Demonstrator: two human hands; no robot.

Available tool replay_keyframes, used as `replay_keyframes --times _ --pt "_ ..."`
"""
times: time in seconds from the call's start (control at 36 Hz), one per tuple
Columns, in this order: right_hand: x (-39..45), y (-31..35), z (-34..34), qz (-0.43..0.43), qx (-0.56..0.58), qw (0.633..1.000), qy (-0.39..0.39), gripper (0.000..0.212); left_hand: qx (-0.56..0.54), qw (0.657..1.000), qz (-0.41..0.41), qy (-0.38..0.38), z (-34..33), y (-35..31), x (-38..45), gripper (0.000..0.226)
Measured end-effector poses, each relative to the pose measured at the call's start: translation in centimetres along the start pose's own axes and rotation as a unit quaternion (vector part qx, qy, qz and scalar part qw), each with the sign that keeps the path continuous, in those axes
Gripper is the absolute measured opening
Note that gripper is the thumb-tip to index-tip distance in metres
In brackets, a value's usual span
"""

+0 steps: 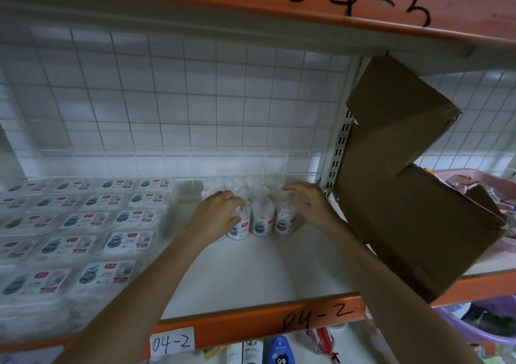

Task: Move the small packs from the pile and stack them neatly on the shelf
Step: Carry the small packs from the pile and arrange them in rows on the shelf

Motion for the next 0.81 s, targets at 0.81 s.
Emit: replay_keyframes --times 0.81 --pt "-1.4 -0.2 0.0 0.011 -0.096 0.994 0.059 0.025 -0.079 0.996 0.014 0.037 -2.3 -2.2 3.5 0.043"
Point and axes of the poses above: each hand's wrist, its own x-axis towards the middle knuckle, its own z-axis out of the back of the hand, y = z × x, the point moved 5 cm from there along x, towards the middle knuckle, and after that the axes turned 12 degrees about -x, right-handed, at the moved point
